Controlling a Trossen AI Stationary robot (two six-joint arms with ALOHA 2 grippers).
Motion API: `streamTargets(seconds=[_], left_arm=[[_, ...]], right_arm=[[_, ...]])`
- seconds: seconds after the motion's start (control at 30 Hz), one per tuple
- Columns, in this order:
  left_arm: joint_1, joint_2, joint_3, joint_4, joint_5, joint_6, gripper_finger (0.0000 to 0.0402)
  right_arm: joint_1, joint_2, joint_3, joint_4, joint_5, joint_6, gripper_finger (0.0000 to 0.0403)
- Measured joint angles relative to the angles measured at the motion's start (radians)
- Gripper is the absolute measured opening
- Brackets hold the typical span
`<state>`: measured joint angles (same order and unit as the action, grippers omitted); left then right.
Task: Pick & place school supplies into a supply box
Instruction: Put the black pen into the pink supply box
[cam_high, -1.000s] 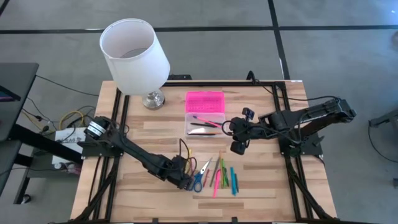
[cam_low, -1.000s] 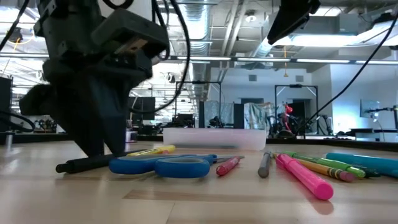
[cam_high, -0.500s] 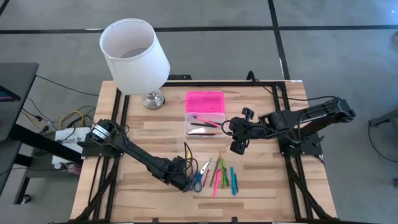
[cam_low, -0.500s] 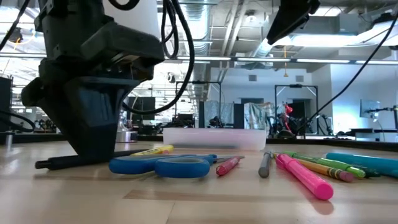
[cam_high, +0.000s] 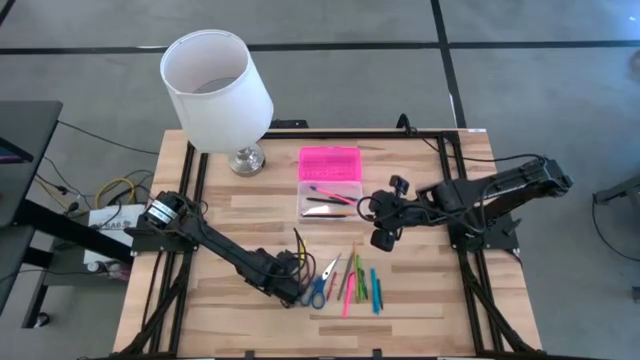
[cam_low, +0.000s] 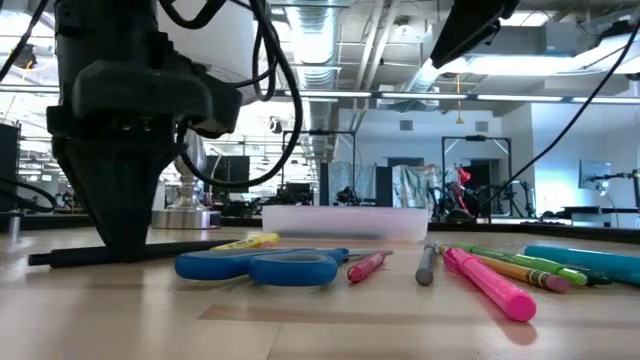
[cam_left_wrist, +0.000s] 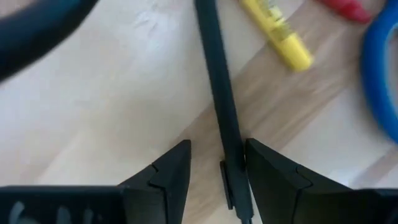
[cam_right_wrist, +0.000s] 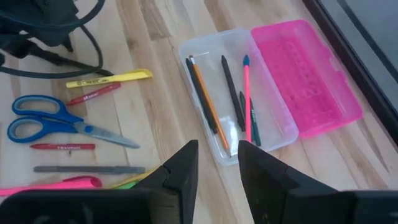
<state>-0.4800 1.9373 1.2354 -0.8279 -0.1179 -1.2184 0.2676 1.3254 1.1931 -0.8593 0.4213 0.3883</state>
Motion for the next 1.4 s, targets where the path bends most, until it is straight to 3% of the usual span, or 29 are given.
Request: streamTargets(seconds=[0.43,0.73,1.07,1.4], left_arm=[[0.039,-0.001,-0.002,-0.022,0.024,0.159,0.0146],[0.161,0.0,-0.002,-0.019,0.178,0.267,0.0146],[0.195,0.0,-0.003,-0.013,0.153,0.352,0.0146],[0.156,-0.003,-0.016,0.004,0.063,0.325,0.0146]], right_arm=[[0.116,0.0,0.0,-0.001,-0.001,0.082,0.0107],[0.18,0.0,0.0,-0.064,0.002,0.204,0.0107],[0.269,0.0,0.0,-0.185,0.071,0.369,0.0107],[0.325,0.0,0.0,-0.262,0.109,0.474,0.0107]])
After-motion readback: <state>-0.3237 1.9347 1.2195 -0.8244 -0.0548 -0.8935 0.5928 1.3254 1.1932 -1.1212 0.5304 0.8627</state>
